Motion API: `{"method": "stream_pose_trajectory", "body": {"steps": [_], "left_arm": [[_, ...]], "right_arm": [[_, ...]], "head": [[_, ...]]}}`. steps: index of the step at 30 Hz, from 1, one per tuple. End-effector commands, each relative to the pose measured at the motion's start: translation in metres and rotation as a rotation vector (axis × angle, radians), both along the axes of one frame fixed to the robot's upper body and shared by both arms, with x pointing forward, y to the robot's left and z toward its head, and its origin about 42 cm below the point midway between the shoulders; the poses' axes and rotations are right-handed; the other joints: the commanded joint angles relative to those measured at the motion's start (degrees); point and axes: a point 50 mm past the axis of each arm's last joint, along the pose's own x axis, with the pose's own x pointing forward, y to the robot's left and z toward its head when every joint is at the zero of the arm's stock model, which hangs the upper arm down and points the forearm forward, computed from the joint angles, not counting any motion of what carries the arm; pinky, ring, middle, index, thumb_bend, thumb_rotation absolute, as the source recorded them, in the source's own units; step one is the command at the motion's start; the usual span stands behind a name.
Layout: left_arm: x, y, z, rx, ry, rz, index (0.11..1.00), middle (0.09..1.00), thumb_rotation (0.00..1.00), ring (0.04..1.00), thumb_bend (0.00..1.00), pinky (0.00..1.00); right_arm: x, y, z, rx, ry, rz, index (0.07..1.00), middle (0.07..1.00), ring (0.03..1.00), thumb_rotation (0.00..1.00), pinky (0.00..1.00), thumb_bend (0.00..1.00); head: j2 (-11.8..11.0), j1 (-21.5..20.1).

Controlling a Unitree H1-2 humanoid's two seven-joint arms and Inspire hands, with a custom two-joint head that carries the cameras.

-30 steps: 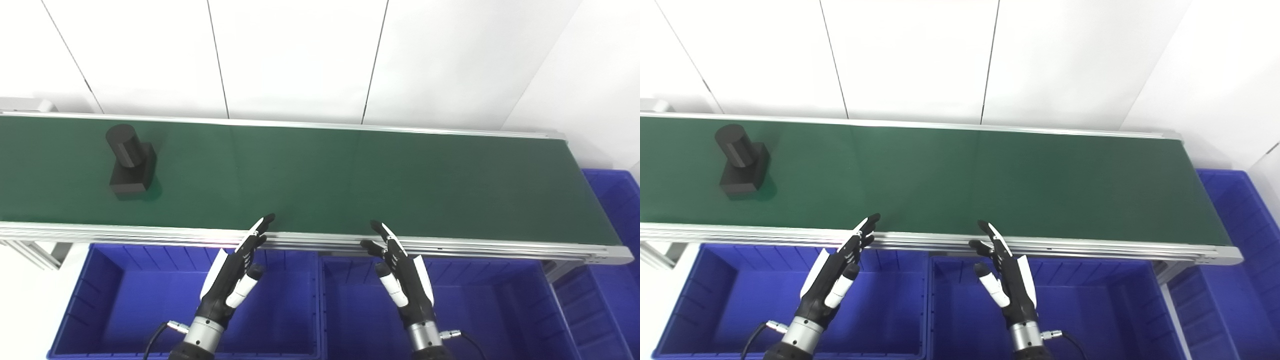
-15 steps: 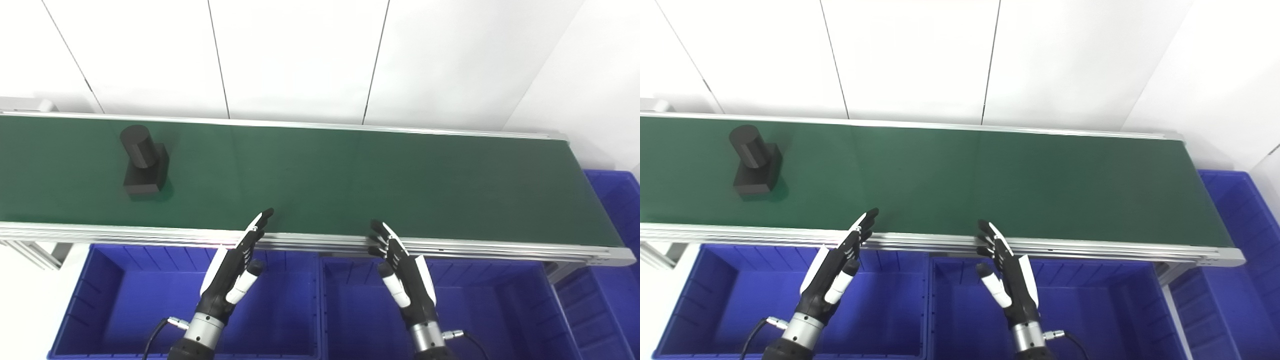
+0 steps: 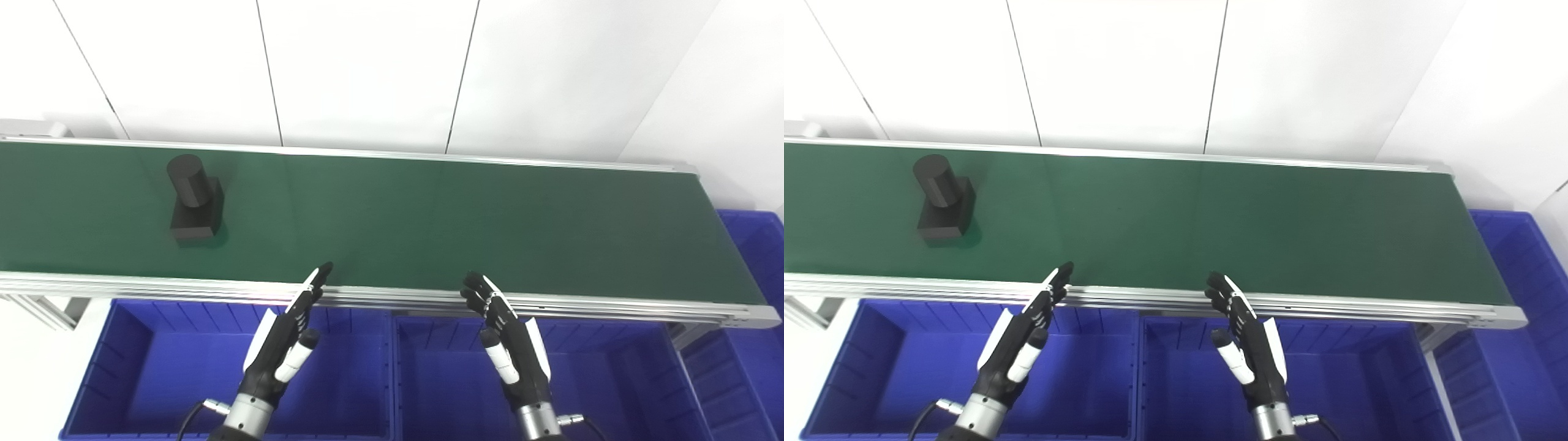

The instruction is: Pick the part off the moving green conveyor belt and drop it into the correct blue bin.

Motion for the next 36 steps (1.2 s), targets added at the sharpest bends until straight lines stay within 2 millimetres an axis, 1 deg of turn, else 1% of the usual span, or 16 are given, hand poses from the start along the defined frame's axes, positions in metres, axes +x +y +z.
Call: {"method": "stream_pose_trajectory", "body": {"steps": [1,5,7,8,9,10,11,12,15,20,23,26,28,30,34,36], "left_arm": [[0.016,-0.007,0.012,-0.007,-0.08,-0.008,0.953,0.988,0.98,0.993,0.79,0.99],[0.022,-0.015,0.011,0.004,-0.084,-0.006,0.955,0.993,1.0,0.999,0.78,0.99],[0.023,-0.02,0.01,0.008,-0.085,-0.002,0.951,0.99,1.0,0.995,0.81,0.98],[0.024,-0.022,0.009,0.011,-0.085,0.0,0.949,0.989,1.0,0.995,0.82,0.98],[0.023,-0.024,0.008,0.017,-0.085,0.003,0.95,0.989,1.0,0.996,0.83,0.98],[0.023,-0.026,0.007,0.022,-0.083,0.005,0.951,0.989,1.0,0.997,0.84,0.98],[0.023,-0.027,0.006,0.025,-0.082,0.006,0.952,0.989,1.0,0.998,0.84,0.98],[0.022,-0.028,0.005,0.026,-0.079,0.009,0.952,0.989,1.0,0.999,0.85,0.99],[0.018,-0.03,0.004,0.025,-0.076,0.017,0.951,0.99,1.0,1.0,0.86,1.0],[0.012,-0.027,0.003,0.024,-0.074,0.026,0.948,0.991,1.0,1.0,0.86,1.0],[0.008,-0.024,0.004,0.028,-0.078,0.026,0.951,0.99,1.0,1.0,0.84,1.0],[0.003,-0.021,0.005,0.031,-0.08,0.02,0.958,0.994,1.0,1.0,0.82,1.0],[-0.003,-0.018,0.005,0.038,-0.08,0.011,0.964,0.996,1.0,1.0,0.86,1.0],[-0.009,-0.015,0.006,0.036,-0.077,-0.002,0.96,0.999,1.0,1.0,0.86,1.0],[-0.015,-0.011,0.006,0.049,-0.074,-0.017,0.954,1.0,1.0,1.0,0.82,1.0],[-0.015,-0.011,0.005,0.047,-0.071,-0.019,0.955,1.0,1.0,1.0,0.81,1.0]], "right_arm": [[0.016,-0.002,0.012,0.014,-0.062,0.009,0.894,0.892,0.87,0.91,0.88,0.8],[0.019,-0.011,0.013,0.014,-0.061,0.004,0.895,0.888,0.862,0.92,0.86,0.79],[0.02,-0.017,0.013,0.023,-0.056,0.007,0.9,0.889,0.869,0.92,0.86,0.78],[0.02,-0.02,0.012,0.03,-0.052,0.01,0.901,0.889,0.871,0.91,0.86,0.77],[0.02,-0.022,0.012,0.038,-0.048,0.013,0.903,0.891,0.872,0.91,0.86,0.77],[0.02,-0.024,0.011,0.044,-0.043,0.016,0.904,0.892,0.872,0.91,0.86,0.76],[0.02,-0.026,0.01,0.049,-0.04,0.019,0.905,0.894,0.872,0.91,0.86,0.76],[0.02,-0.028,0.009,0.052,-0.034,0.024,0.906,0.894,0.872,0.91,0.86,0.76],[0.018,-0.033,0.006,0.073,-0.022,0.033,0.91,0.902,0.878,0.91,0.88,0.75],[0.019,-0.036,0.002,0.104,-0.009,0.042,0.902,0.897,0.867,0.9,0.88,0.75],[0.02,-0.034,0.002,0.108,-0.011,0.042,0.9,0.895,0.871,0.9,0.87,0.75],[0.02,-0.034,0.002,0.113,-0.012,0.051,0.907,0.895,0.872,0.9,0.87,0.77],[0.019,-0.034,0.002,0.115,-0.01,0.054,0.904,0.895,0.873,0.9,0.88,0.77],[0.019,-0.034,0.001,0.116,-0.007,0.052,0.901,0.893,0.871,0.9,0.88,0.76],[0.02,-0.031,0.001,0.128,-0.007,0.052,0.897,0.887,0.864,0.89,0.86,0.76],[0.02,-0.029,0.001,0.115,-0.008,0.051,0.901,0.888,0.864,0.9,0.85,0.76]], "head": [[0.0,1.4],[-1.0,5.1],[-1.6,6.9],[-2.3,8.4],[-2.4,8.6],[-3.1,9.9],[-3.1,9.9],[-3.6,10.7],[-3.9,11.0],[-4.5,11.2],[-4.9,11.4],[-5.1,11.5],[-5.2,11.4],[-5.3,11.3],[-5.4,10.7],[-5.3,10.5]]}}
